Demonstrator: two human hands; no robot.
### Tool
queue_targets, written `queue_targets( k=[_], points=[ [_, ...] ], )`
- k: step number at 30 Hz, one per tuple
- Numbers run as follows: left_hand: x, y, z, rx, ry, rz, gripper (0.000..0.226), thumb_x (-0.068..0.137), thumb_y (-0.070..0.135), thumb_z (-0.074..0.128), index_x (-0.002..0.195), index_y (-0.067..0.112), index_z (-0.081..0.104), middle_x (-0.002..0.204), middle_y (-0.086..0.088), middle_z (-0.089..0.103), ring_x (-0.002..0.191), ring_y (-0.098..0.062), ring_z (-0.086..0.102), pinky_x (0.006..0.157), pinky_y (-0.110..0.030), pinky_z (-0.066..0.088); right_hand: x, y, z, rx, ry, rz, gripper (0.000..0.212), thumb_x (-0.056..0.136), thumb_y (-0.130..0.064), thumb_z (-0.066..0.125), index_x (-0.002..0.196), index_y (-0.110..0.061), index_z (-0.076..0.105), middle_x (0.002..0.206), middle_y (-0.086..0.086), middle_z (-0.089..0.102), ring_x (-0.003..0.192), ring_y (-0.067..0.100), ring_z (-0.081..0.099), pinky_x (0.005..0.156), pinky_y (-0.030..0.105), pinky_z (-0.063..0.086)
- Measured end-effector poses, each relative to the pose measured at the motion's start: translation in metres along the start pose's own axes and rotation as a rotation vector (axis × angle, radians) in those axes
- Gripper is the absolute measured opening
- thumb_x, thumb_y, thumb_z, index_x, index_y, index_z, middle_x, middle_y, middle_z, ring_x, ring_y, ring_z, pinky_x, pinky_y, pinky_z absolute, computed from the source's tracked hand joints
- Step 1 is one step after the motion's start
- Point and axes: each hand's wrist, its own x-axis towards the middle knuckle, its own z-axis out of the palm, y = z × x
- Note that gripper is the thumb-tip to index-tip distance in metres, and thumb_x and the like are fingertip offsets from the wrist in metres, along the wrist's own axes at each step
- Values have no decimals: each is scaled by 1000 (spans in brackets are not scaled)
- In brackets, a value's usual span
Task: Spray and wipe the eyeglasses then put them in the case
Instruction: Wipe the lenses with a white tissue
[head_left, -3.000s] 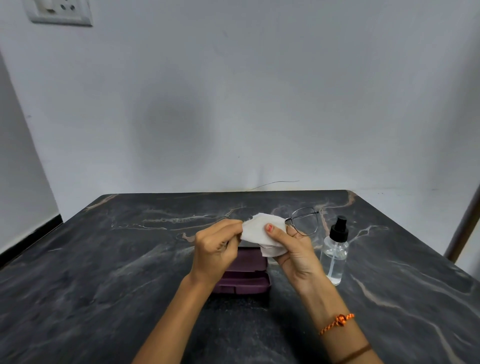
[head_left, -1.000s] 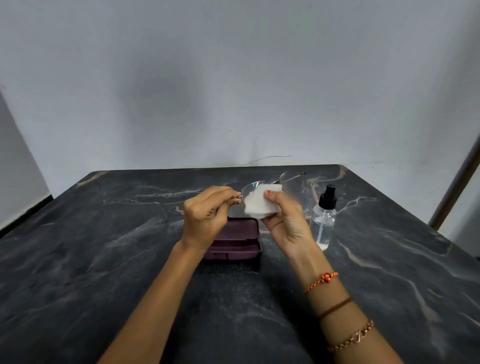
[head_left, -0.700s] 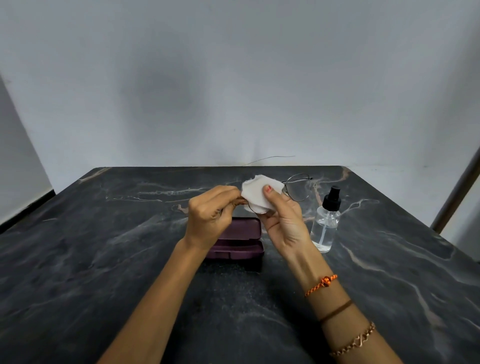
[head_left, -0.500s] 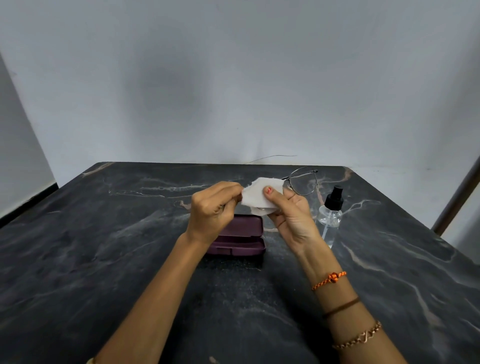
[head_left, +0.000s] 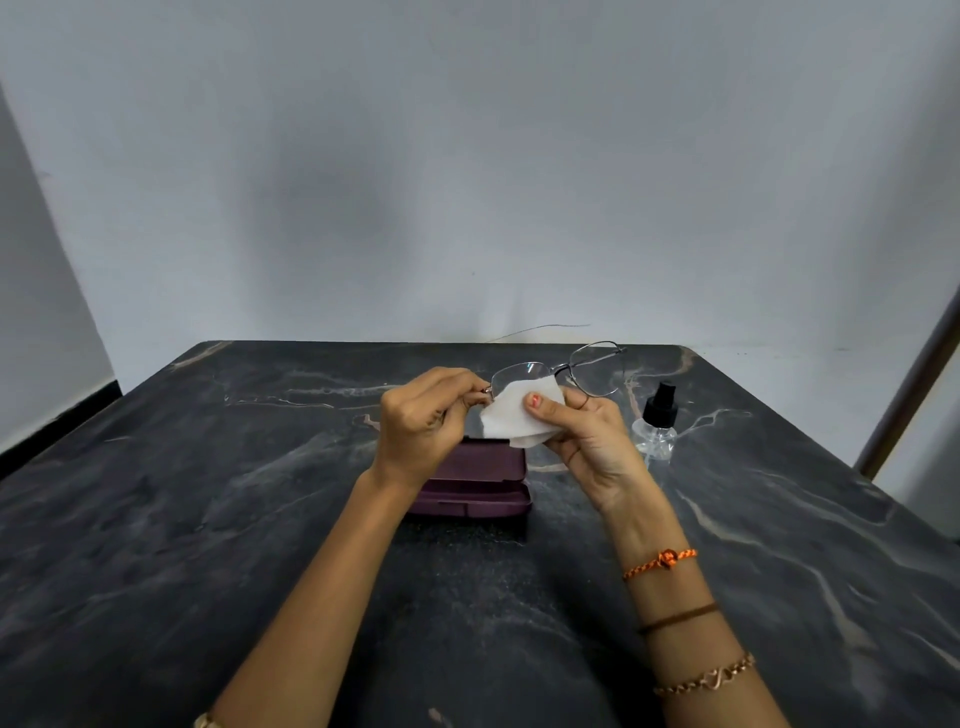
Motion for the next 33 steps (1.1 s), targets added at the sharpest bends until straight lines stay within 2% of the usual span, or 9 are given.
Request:
queue_targets(
  k=[7,12,16,18,20,22,24,27,33],
  points=[
    [0,-7,-5,-5,100,-64,13,68,-21,65,70,-9,69,66,-16,69,70,-11,60,71,-6,49,-6,1,-10,-115,101,-61,20,74,1,65,59,-9,73,56,0,71,55,9,68,49,17,54],
    [-2,-30,-23,14,253,-177,16,69,-23,59,75,-12,68,70,-16,67,72,-4,59,72,-6,49,-10,9,-16,-216,204,-285,19,76,-1,67,64,-16,71,56,-5,70,55,4,64,49,14,51],
    [-4,-29,-18,11,251,-166,18,68,-26,58,76,-13,68,72,-14,66,74,1,59,73,-7,49,-11,21,-12,-566,404,-549,20,77,-4,69,71,-23,70,63,-4,66,57,-3,56,52,9,45],
    [-4,-28,-17,16,257,-168,19,67,-27,59,76,-13,68,70,-18,67,72,-5,58,72,-8,50,-13,25,-11,-792,468,-680,9,78,-6,69,81,-14,73,66,-6,66,60,-4,58,53,6,42],
    [-4,-28,-18,24,274,-180,16,68,-24,60,76,-12,68,70,-18,67,70,-6,58,71,-9,51,-15,28,-13,-990,486,-750,5,78,-8,69,81,-8,73,65,0,69,56,5,58,51,13,42],
    [-3,-28,-19,30,285,-191,13,70,-22,62,76,-12,69,70,-18,68,69,-6,58,69,-10,51,-15,31,-14,-1156,515,-734,8,79,-14,70,77,-7,72,59,7,69,50,19,59,46,30,42],
    [-4,-29,-19,31,287,-196,10,71,-19,63,76,-11,69,70,-19,68,69,-7,59,69,-11,52,-13,34,-16,-1260,559,-721,13,79,-17,71,72,-6,70,52,8,64,44,18,51,38,25,33],
    [-6,-29,-17,27,276,-183,6,75,-11,64,77,-11,69,71,-17,68,69,-7,59,68,-12,52,-13,35,-19,-1292,587,-663,11,79,-15,70,73,-5,69,53,9,64,46,13,43,41,14,18],
    [-7,-29,-13,13,234,-195,9,71,-17,65,77,-12,69,70,-20,68,68,-8,59,68,-11,52,-3,36,-29,-1232,488,-381,18,85,-14,60,100,-6,66,88,18,69,71,23,58,63,30,42]
  ],
)
